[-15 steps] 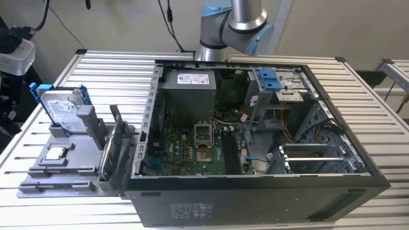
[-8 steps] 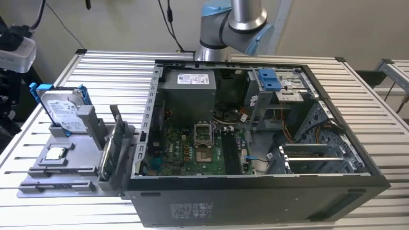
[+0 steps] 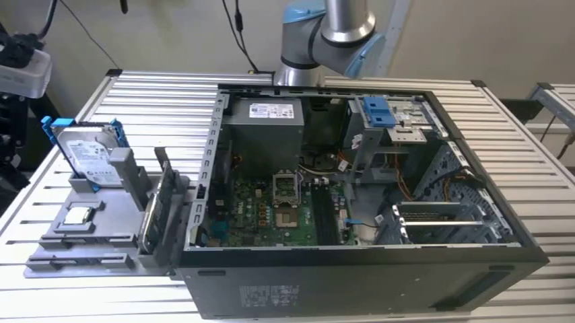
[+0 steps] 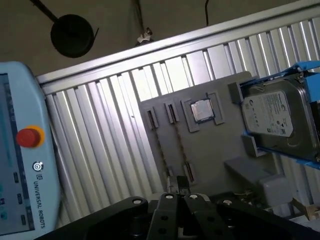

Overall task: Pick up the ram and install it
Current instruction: 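Pick up the ram and move it above insertion slot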

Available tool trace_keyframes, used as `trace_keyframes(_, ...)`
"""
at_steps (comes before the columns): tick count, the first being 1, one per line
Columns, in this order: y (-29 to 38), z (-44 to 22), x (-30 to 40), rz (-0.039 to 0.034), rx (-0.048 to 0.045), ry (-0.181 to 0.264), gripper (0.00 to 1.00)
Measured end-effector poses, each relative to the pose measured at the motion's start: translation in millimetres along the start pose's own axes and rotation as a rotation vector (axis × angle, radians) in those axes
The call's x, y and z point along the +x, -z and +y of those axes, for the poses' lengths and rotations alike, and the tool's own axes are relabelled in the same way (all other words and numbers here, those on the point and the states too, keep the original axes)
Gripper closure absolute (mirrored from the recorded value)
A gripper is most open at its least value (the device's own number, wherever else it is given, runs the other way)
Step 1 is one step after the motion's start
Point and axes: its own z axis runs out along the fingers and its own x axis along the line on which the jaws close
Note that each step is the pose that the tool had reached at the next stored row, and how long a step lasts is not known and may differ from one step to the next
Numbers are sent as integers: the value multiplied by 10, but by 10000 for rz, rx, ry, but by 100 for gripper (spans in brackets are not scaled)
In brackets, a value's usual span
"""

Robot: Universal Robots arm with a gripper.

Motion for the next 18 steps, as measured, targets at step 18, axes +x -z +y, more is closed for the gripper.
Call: trace_keyframes(18, -2, 0, 0, 23, -42, 1182, 89)
